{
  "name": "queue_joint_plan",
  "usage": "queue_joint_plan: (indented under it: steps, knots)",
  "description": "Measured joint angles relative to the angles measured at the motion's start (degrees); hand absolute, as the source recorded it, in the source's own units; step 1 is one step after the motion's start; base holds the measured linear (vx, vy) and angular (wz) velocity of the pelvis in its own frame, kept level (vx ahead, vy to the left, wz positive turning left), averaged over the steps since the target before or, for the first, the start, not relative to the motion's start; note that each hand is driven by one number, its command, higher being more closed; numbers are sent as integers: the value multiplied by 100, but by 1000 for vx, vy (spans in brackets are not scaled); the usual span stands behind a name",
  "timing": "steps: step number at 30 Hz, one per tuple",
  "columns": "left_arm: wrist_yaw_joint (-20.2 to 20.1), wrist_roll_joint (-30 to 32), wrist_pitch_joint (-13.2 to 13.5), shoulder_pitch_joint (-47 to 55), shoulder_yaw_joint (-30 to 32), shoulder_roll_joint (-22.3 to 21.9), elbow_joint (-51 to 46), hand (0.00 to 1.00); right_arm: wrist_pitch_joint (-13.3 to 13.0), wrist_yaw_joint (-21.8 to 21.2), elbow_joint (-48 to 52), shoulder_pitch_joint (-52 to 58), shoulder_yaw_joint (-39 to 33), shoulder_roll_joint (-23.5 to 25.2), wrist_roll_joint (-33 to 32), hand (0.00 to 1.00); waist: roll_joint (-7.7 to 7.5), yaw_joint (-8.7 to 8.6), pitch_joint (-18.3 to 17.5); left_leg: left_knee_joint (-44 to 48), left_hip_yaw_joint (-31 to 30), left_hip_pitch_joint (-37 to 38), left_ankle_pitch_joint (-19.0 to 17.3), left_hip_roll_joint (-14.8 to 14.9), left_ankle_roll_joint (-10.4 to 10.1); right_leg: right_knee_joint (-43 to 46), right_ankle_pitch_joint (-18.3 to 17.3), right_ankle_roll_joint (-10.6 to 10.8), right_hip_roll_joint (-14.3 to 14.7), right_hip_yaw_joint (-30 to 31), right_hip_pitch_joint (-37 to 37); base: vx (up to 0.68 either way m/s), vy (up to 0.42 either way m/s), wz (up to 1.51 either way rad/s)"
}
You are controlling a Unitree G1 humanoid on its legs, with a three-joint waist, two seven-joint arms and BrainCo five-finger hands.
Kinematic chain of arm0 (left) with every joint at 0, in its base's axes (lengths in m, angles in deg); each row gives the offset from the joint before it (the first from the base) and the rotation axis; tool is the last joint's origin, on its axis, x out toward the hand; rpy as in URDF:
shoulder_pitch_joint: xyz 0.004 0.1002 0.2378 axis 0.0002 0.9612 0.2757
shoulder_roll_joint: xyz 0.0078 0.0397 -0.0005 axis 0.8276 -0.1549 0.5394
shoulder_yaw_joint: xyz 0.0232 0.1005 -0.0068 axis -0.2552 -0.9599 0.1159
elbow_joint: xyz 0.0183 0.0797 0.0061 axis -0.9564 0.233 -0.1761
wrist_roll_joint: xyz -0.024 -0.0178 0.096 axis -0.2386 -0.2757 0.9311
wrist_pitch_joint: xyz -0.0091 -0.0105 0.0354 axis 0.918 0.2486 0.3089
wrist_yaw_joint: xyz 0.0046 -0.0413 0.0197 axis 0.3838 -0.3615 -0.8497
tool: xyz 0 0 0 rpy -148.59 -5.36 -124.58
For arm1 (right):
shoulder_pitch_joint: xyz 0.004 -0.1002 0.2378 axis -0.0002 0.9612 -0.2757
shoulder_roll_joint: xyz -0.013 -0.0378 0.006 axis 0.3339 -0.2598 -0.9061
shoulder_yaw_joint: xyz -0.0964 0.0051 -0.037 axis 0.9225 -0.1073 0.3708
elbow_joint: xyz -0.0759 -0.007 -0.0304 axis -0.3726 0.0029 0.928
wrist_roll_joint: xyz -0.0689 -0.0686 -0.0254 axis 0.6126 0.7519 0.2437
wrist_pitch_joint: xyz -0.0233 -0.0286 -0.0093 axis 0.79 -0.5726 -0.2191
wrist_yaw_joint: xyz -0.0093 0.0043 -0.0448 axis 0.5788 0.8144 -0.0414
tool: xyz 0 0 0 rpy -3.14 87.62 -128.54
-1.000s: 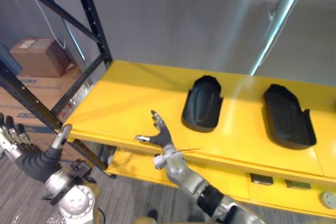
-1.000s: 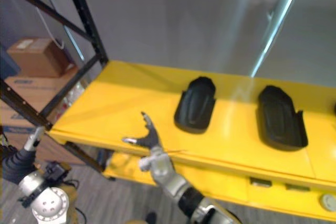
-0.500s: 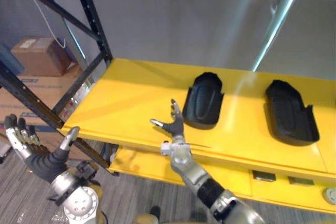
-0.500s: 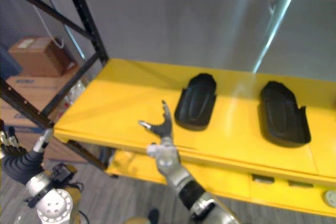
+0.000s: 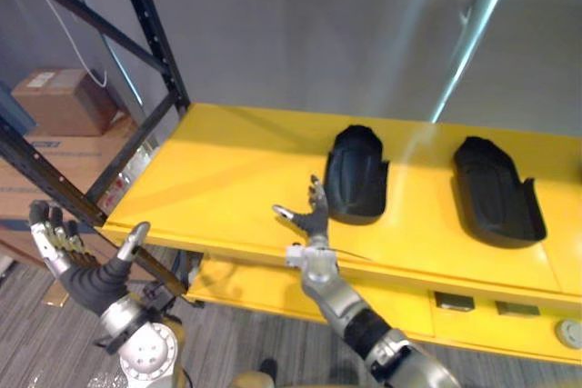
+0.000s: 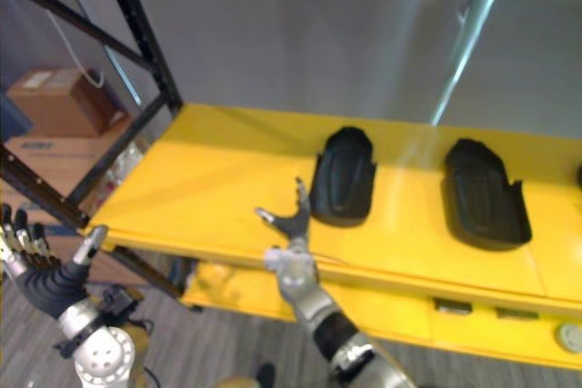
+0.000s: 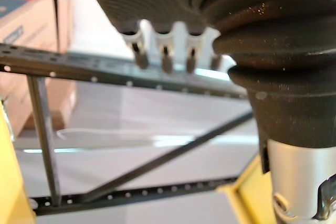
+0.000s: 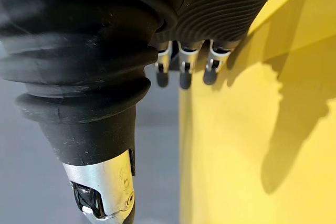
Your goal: Walk over and take plastic housings, then place them on the shelf
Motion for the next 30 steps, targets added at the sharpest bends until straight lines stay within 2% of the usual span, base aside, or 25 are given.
queue_joint_plan:
  steps: [6,9,11,14,15,17,19,20,22,24,25,26,27,28,30]
  knots:
    - [59,0,-2,1,-86,3,121,0,-27,-68,0,0,-5,0,-1,0,0,-14,0,-1,53,27,-1,2,0,2,5,8,-10,34,1,-9,-2,-4]
    - [80,0,-3,1,-136,4,137,0,-241,-381,0,0,2,0,-40,0,0,-19,0,-1,62,27,-1,0,0,2,9,14,-14,40,-3,0,0,0]
    - [119,0,-3,0,-148,4,138,0,-493,-905,17,0,83,0,-65,0,0,-20,0,-2,68,26,-3,0,1,0,9,15,-14,44,-7,0,0,0]
    - [154,-1,0,-3,-144,5,139,0,-624,-1671,308,-1,530,-11,-99,0,-5,-30,-3,-2,99,25,-19,12,15,-13,10,14,-3,96,-22,6,-7,-5]
    - [152,-2,1,-8,-142,6,139,0,-644,-1803,447,0,655,-12,-99,0,-7,-34,-3,-2,106,26,-23,15,14,-16,11,15,1,114,-25,13,-9,-5]
    - [139,-1,38,-23,-127,7,142,0,-727,-2270,1063,-12,1000,-17,-45,0,-34,-62,-18,-2,127,24,-36,27,5,-28,13,16,11,132,-34,17,-13,-5]
    - [90,-1,196,-44,-89,10,141,0,-737,-2709,1845,-60,998,-72,-88,0,-109,-95,-45,1,177,23,-43,46,-2,-32,15,15,22,158,-56,18,-14,-9]
    - [65,0,240,-56,-56,10,141,0,-734,-2798,2180,-98,933,-149,-116,0,-145,-107,-65,1,218,23,-44,53,-3,-31,16,16,25,183,-73,16,-11,-20]
    - [-20,-1,259,-136,67,26,128,0,-702,-2944,3153,-130,369,-443,-405,0,-247,-167,-126,4,329,33,-49,74,-9,-27,33,8,35,298,-118,1,-2,-23]
    - [-126,-15,247,-291,110,72,-49,0,-662,-2934,4322,40,-1053,-815,-681,0,-342,-315,-178,7,441,48,-50,79,-8,-22,67,14,32,419,-171,-29,13,-25]
    - [-159,-15,245,-329,118,74,-118,0,-659,-2903,4578,131,-1473,-926,-696,0,-345,-336,-179,8,509,63,-55,82,-1,-17,79,13,29,474,-196,-21,22,-46]
    - [-250,-16,226,-419,122,77,-229,0,-656,-2832,4970,340,-2230,-1130,-735,0,-398,-367,-193,8,673,146,-73,94,-3,-13,120,6,29,631,-206,-44,36,-57]
    - [-332,-78,211,-505,143,100,-283,0,-651,-2674,5258,652,-2933,-1281,-680,0,-352,-497,-166,2,770,176,-102,95,7,-15,137,14,28,758,-205,-38,29,-56]
    - [-347,-153,201,-540,143,119,-315,0,-643,-2615,5407,842,-3259,-1372,-660,0,-369,-554,-167,0,840,230,-122,101,23,-9,144,12,28,801,-199,-53,39,-60]
    - [-473,-235,133,-584,281,139,-341,0,-532,-2546,5846,1678,-4069,-1472,-560,0,-269,-821,-136,-3,1191,399,-229,138,3,-12,164,8,52,1110,-222,-23,44,-71]
